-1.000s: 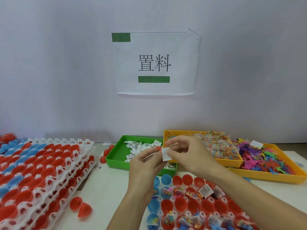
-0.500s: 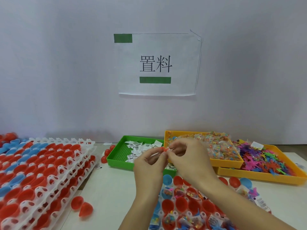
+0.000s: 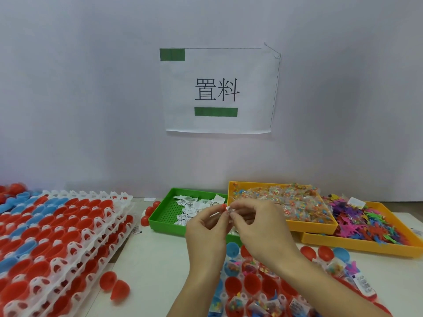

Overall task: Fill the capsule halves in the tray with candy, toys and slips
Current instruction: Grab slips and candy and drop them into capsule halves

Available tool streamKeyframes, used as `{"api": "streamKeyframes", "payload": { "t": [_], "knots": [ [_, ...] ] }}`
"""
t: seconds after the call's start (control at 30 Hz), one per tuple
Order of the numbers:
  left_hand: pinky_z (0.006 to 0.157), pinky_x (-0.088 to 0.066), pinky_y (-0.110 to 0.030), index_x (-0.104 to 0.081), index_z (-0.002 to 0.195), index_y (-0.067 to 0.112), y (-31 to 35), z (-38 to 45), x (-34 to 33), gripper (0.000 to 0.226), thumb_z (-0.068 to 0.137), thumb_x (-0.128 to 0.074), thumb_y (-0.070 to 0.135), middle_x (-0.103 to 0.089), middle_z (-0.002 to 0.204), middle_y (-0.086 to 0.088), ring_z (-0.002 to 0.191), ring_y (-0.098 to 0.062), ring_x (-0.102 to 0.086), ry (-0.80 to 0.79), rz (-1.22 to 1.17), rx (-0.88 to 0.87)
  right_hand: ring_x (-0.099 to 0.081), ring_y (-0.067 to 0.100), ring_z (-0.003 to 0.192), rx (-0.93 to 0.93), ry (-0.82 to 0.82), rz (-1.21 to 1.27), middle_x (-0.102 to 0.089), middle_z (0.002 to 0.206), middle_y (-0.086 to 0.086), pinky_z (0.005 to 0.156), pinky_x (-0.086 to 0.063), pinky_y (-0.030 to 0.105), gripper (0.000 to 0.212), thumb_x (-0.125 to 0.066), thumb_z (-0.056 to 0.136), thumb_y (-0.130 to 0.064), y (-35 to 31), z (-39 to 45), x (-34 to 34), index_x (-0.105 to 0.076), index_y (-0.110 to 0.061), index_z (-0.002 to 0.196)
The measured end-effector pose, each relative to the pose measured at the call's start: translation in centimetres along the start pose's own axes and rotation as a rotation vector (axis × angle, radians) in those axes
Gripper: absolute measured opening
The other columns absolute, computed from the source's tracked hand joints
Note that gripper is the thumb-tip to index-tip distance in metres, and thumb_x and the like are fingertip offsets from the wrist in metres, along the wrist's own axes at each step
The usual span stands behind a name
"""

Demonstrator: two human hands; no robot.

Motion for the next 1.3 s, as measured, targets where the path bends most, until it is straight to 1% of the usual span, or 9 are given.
{"api": "streamKeyframes", "payload": {
  "t": [0.13, 0.3, 0.47, 0.63, 0.73, 0.8, 0.97, 1.1, 1.3],
  "knots": [
    [0.069, -0.058, -0.021, -0.074, 0.097, 0.010, -0.1, 0.1, -0.3, 0.017, 0.091, -0.062, 0.000, -0.078, 0.086, -0.006, 0.083, -0.019, -0.075, -0.036, -0.037, 0.011, -0.069, -0.001, 0.079, 0.015, -0.014, -0.011, -0.075, 0.084, -0.013, 0.078, -0.058, 0.020, 0.017, -0.067, 0.091, -0.012, -0.2, 0.1, 0.1, -0.080, -0.021, 0.099],
    [0.073, -0.058, -0.022, -0.073, 0.104, 0.004, -0.3, 0.0, -0.8, 0.017, 0.089, -0.065, 0.001, -0.077, 0.092, -0.012, 0.089, -0.023, -0.074, -0.096, -0.145, 0.049, -0.066, -0.009, 0.082, 0.028, -0.048, -0.013, -0.070, 0.076, -0.022, 0.072, -0.054, 0.009, 0.020, -0.064, 0.092, -0.009, -0.5, 0.1, 0.3, -0.079, -0.022, 0.096],
    [0.071, -0.057, -0.020, -0.073, 0.101, 0.003, -0.6, 0.2, -0.5, 0.016, 0.088, -0.065, -0.001, -0.076, 0.091, -0.013, 0.086, -0.023, -0.074, -0.086, -0.198, 0.086, -0.070, -0.003, 0.073, -0.033, -0.046, 0.034, -0.075, 0.077, -0.010, 0.071, -0.057, 0.014, 0.015, -0.068, 0.090, -0.014, -0.3, 0.9, 1.5, -0.076, -0.022, 0.099],
    [0.074, -0.058, -0.022, -0.071, 0.104, 0.002, -0.7, 0.6, -0.5, 0.017, 0.088, -0.066, 0.003, -0.076, 0.093, -0.013, 0.088, -0.024, -0.074, -0.082, -0.206, 0.103, -0.065, -0.005, 0.067, -0.014, -0.040, -0.012, -0.070, 0.064, -0.012, 0.063, -0.047, 0.007, 0.009, -0.073, 0.088, -0.018, -0.8, 1.8, 3.0, -0.073, -0.028, 0.089],
    [0.076, -0.058, -0.022, -0.072, 0.105, 0.004, -0.3, 0.4, -1.0, 0.016, 0.089, -0.066, 0.005, -0.076, 0.094, -0.013, 0.091, -0.023, -0.074, -0.123, -0.197, 0.084, -0.066, -0.006, 0.068, -0.003, -0.086, -0.025, -0.071, 0.066, -0.016, 0.062, -0.047, 0.007, 0.023, -0.073, 0.087, -0.015, -0.9, 1.8, 2.8, -0.072, -0.033, 0.074],
    [0.078, -0.058, -0.023, -0.071, 0.106, 0.006, -0.1, 0.2, -1.3, 0.017, 0.091, -0.064, 0.006, -0.077, 0.094, -0.012, 0.091, -0.023, -0.074, -0.157, -0.168, 0.066, -0.067, -0.004, 0.066, -0.010, -0.106, -0.002, -0.071, 0.068, -0.019, 0.060, -0.048, 0.009, 0.026, -0.073, 0.088, -0.014, -0.8, 1.7, 2.6, -0.072, -0.034, 0.071],
    [0.080, -0.059, -0.026, -0.070, 0.106, 0.007, 0.2, 0.0, -1.6, 0.016, 0.092, -0.063, 0.007, -0.077, 0.093, -0.011, 0.091, -0.024, -0.074, -0.184, -0.139, 0.049, -0.070, 0.003, 0.070, -0.043, -0.098, 0.057, -0.074, 0.072, -0.010, 0.063, -0.055, 0.017, 0.019, -0.071, 0.091, -0.012, 0.0, 1.4, 2.3, -0.077, -0.027, 0.080],
    [0.079, -0.058, -0.024, -0.072, 0.105, 0.010, 0.4, -0.1, -1.7, 0.015, 0.091, -0.065, 0.010, -0.077, 0.094, -0.008, 0.092, -0.021, -0.074, -0.193, -0.115, 0.034, -0.070, 0.001, 0.077, -0.026, -0.141, 0.043, -0.076, 0.079, -0.012, 0.067, -0.056, 0.017, 0.018, -0.067, 0.094, -0.014, 0.0, 1.3, 1.9, -0.081, -0.025, 0.091],
    [0.079, -0.059, -0.025, -0.071, 0.104, 0.008, 0.4, 0.0, -1.6, 0.015, 0.091, -0.064, 0.006, -0.077, 0.094, -0.010, 0.090, -0.022, -0.074, -0.184, -0.117, 0.028, -0.071, 0.002, 0.076, -0.055, -0.158, 0.124, -0.077, 0.077, -0.010, 0.068, -0.054, 0.015, 0.016, -0.063, 0.096, -0.015, 0.3, 1.1, 2.1, -0.065, -0.028, 0.104]
  ]
}}
Point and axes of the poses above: each hand's wrist, its own z-axis towards the middle knuckle, its own x-axis out of the back of the hand, y = z × x, the point moved 8 cm from there along z, towards the middle knuckle
